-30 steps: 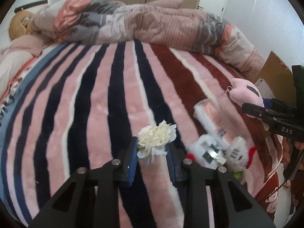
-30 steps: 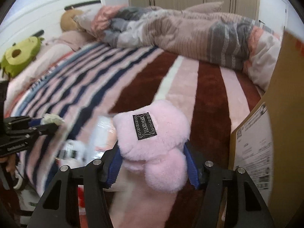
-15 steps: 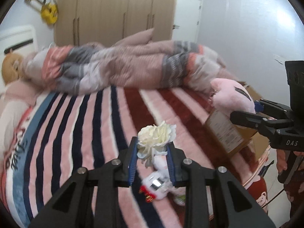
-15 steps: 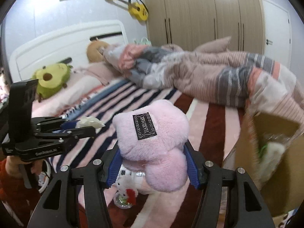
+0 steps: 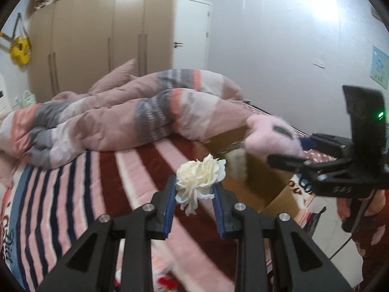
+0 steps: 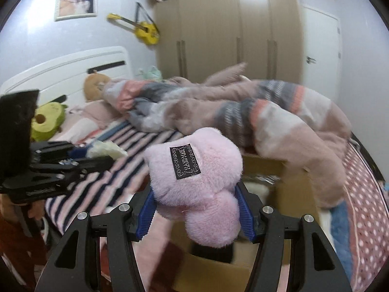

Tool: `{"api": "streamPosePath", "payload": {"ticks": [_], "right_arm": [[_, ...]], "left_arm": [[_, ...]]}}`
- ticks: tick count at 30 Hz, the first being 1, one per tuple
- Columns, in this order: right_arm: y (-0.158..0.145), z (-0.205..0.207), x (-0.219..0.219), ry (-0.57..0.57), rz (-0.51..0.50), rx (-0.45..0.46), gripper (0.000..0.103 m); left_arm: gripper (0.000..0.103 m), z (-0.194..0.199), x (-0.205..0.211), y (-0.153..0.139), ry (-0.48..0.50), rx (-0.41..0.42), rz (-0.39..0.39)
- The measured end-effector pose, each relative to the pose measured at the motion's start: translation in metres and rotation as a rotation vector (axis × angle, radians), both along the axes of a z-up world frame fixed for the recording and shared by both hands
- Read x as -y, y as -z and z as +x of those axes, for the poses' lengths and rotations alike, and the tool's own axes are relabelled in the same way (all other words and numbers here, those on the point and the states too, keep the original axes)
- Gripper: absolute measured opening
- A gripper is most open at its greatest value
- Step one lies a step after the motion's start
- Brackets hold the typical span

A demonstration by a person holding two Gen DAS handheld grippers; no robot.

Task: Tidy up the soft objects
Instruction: 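Carry the flower clip and pink bear into the box while both grippers open, then grasp the round clear container with the left gripper while the right gripper grasps the Hello Kitty plush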

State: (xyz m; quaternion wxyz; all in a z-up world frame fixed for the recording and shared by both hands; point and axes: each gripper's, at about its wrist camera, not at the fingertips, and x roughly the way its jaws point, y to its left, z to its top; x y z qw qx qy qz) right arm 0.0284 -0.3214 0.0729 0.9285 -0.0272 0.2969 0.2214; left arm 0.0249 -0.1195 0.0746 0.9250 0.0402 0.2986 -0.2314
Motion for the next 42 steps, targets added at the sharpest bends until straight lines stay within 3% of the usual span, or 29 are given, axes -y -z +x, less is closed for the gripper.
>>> {"api": "streamPosePath", "payload": {"ticks": [9, 13, 19, 22, 23, 27, 34, 42], "right_arm": [[0.054, 0.031, 0.044, 0.016, -0.049, -0.099, 0.056], [0.073, 0.043, 0.052, -0.005, -0.055, -0.128, 0.065], [0.084, 0.046, 0.056, -0.027, -0.050, -0.149, 0.070], [0.082, 0.043, 0.058, -0.032, -0.038, -0.143, 0.073], [0.081, 0.043, 0.058, -0.032, -0.037, -0.142, 0.073], [0.078, 0.040, 0.056, -0.038, -0.035, -0.141, 0.073], [0.072, 0.033, 0.049, -0.038, -0.049, -0.146, 0.074], [0.039, 0.008, 0.023, -0.059, 0.000, -0.078, 0.074]], "left_arm": [[0.025, 0.032, 0.080, 0.005, 0.071, -0.048, 0.085], [0.025, 0.046, 0.099, 0.012, 0.091, -0.071, 0.127], [0.026, 0.064, 0.115, 0.028, 0.101, -0.096, 0.171], [0.032, 0.068, 0.118, 0.031, 0.105, -0.103, 0.181], [0.035, 0.069, 0.118, 0.032, 0.104, -0.103, 0.181], [0.063, 0.068, 0.114, 0.028, 0.088, -0.074, 0.174], [0.083, 0.054, 0.088, 0.011, 0.050, -0.025, 0.129], [0.085, 0.018, 0.007, -0.008, -0.071, 0.039, 0.099]]}}
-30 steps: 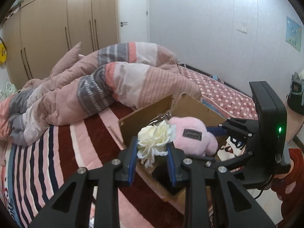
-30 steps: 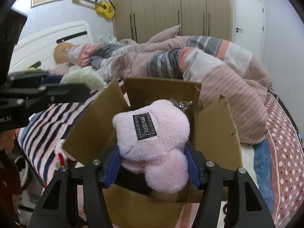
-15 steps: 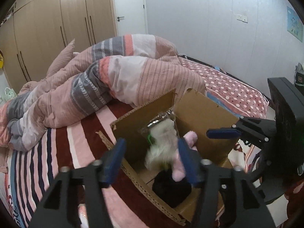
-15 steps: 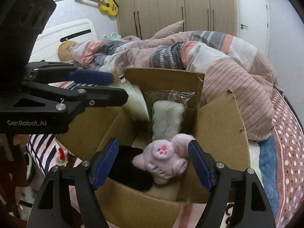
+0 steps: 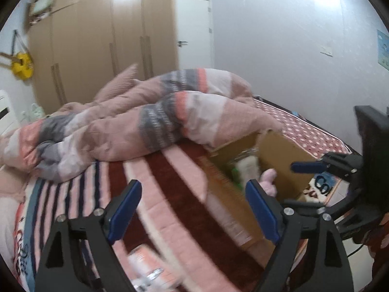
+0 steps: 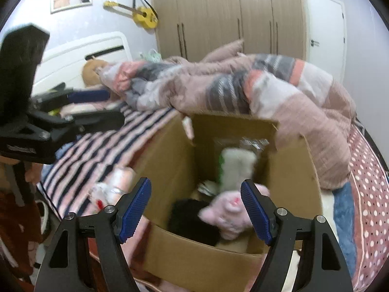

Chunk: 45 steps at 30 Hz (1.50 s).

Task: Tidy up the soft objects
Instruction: 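Grasp the round clear container with the left gripper while the right gripper grasps the Hello Kitty plush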

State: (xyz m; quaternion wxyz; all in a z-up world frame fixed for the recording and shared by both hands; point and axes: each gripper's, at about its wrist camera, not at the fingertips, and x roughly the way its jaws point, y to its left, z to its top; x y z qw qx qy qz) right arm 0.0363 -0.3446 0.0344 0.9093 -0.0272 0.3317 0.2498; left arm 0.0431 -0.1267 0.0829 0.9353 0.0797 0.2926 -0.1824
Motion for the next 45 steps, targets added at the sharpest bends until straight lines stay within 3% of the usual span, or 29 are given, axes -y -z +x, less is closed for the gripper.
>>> {"api": "streamPosePath", "payload": {"ticks": [5, 9, 12, 17, 26, 30, 31, 33, 36, 40, 45], "right_arm": [[-0.025, -0.022, -0.048, -0.107, 0.041, 0.046, 0.074], [-0.026, -0.032, -0.097, -0.217, 0.039, 0.034, 0.074], [-0.015, -0.037, -0.130, -0.278, 0.020, 0.008, 0.074], [0.031, -0.038, -0.177, -0.355, -0.010, -0.090, 0.074], [0.116, -0.023, -0.213, -0.376, -0.085, -0.215, 0.072], [0.141, -0.015, -0.221, -0.379, -0.125, -0.235, 0.056], [0.146, -0.014, -0.223, -0.382, -0.138, -0.237, 0.044], [0.151, -0.011, -0.226, -0.383, -0.162, -0.238, 0.029], [0.150, -0.006, -0.221, -0.359, -0.151, -0.252, 0.028], [0.138, -0.010, -0.206, -0.318, -0.139, -0.214, 0.028], [0.130, -0.016, -0.185, -0.280, -0.147, -0.211, 0.028]], "left_arm": [[0.085, -0.019, -0.064, 0.010, -0.105, -0.006, 0.001], [0.085, -0.030, -0.107, 0.033, -0.171, -0.045, -0.014], [0.085, -0.038, -0.136, 0.055, -0.209, -0.066, -0.027], [0.085, -0.044, -0.169, 0.103, -0.226, -0.139, -0.053], [0.085, -0.040, -0.187, 0.167, -0.235, -0.245, -0.107], [0.085, -0.039, -0.186, 0.178, -0.232, -0.268, -0.130], [0.085, -0.039, -0.184, 0.180, -0.227, -0.274, -0.138], [0.085, -0.039, -0.182, 0.182, -0.221, -0.279, -0.142], [0.084, -0.038, -0.178, 0.182, -0.208, -0.285, -0.147], [0.069, -0.041, -0.169, 0.179, -0.167, -0.307, -0.174], [0.068, -0.050, -0.147, 0.180, -0.080, -0.342, -0.204]]}}
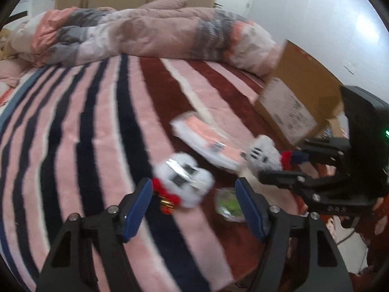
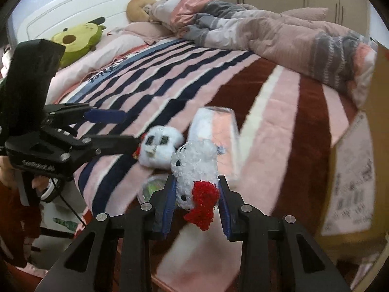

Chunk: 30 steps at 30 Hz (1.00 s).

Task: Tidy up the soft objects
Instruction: 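Grasp the round clear container with the left gripper while the right gripper grasps the Hello Kitty plush, then carry the container and Hello Kitty plush into the box while both grippers open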

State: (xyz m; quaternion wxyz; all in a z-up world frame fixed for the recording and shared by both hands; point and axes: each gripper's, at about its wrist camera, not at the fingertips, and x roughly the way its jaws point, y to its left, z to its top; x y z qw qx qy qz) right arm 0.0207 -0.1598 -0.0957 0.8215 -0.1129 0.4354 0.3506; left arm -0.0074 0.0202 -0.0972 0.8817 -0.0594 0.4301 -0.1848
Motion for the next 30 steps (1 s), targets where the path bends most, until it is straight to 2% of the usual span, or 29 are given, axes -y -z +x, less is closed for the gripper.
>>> {"api": "streamPosePath", "payload": {"ticks": [3, 8, 9, 10, 12, 16, 20, 24, 30], "right_arm": [[0.003, -0.003, 0.008, 0.012, -0.001, -0.016, 0.028], [0.009, -0.006, 0.019, 0.033, -0.005, -0.034, 0.028], [0.009, -0.006, 0.021, 0.035, -0.002, -0.037, 0.028], [0.009, -0.006, 0.023, 0.036, 0.003, -0.039, 0.028], [0.008, -0.007, 0.026, 0.037, 0.006, -0.034, 0.028], [0.005, -0.009, 0.031, 0.037, 0.026, -0.045, 0.028], [-0.002, -0.015, 0.030, 0.021, 0.024, -0.028, 0.028], [-0.018, -0.016, 0.030, 0.007, 0.050, -0.009, 0.028], [-0.065, -0.021, 0.027, -0.020, 0.107, 0.069, 0.028]], "left_arm": [[0.068, -0.006, 0.018, 0.009, 0.048, -0.033, -0.017], [0.068, -0.006, 0.043, 0.029, 0.080, -0.085, 0.010], [0.063, -0.005, 0.045, 0.031, 0.081, -0.094, 0.008], [0.052, -0.004, 0.049, 0.035, 0.080, -0.106, 0.006], [0.044, -0.002, 0.053, 0.039, 0.064, -0.114, 0.025], [0.039, 0.001, 0.056, 0.038, 0.038, -0.098, 0.041], [0.039, -0.002, 0.055, 0.023, 0.035, -0.063, 0.062], [0.039, -0.003, 0.045, -0.004, 0.010, -0.006, 0.083], [0.039, -0.007, 0.034, -0.059, -0.023, 0.109, 0.102]]}}
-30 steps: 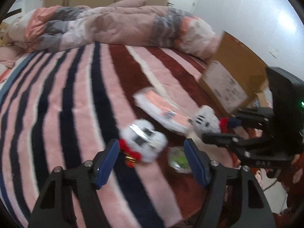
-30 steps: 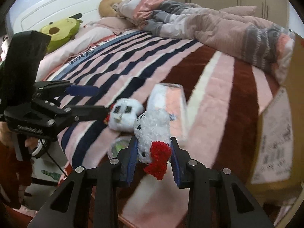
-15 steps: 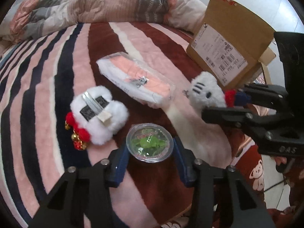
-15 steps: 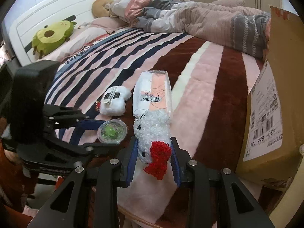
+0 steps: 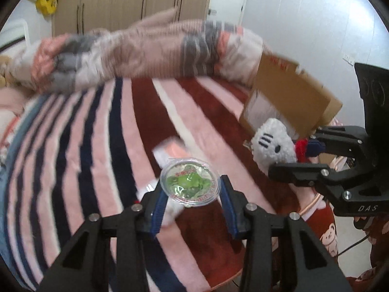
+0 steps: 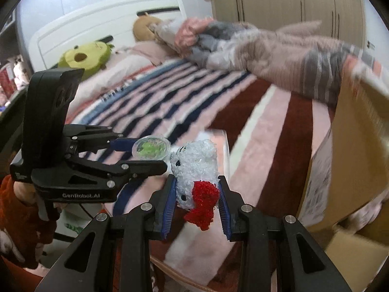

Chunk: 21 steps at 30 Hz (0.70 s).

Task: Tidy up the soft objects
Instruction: 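Carry the container and Hello Kitty plush into the box while both grippers open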

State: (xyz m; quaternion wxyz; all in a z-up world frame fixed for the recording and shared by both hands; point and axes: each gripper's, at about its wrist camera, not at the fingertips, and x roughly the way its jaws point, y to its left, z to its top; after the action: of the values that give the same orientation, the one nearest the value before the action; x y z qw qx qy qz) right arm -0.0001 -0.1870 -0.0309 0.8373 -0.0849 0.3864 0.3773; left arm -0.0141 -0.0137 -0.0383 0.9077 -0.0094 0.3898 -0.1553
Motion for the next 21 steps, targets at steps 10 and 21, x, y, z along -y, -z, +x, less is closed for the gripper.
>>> {"api": "streamPosePath", "payload": {"ticks": [10, 21], "right_arm": [[-0.077, 0.004, 0.047, 0.049, 0.081, 0.131, 0.028], [-0.077, 0.024, 0.163, 0.252, 0.081, 0.161, 0.030]], "left_arm": [[0.039, 0.015, 0.039, -0.087, 0.056, 0.170, 0.024], [0.039, 0.049, 0.166, -0.106, 0.257, 0.185, 0.015]]}}
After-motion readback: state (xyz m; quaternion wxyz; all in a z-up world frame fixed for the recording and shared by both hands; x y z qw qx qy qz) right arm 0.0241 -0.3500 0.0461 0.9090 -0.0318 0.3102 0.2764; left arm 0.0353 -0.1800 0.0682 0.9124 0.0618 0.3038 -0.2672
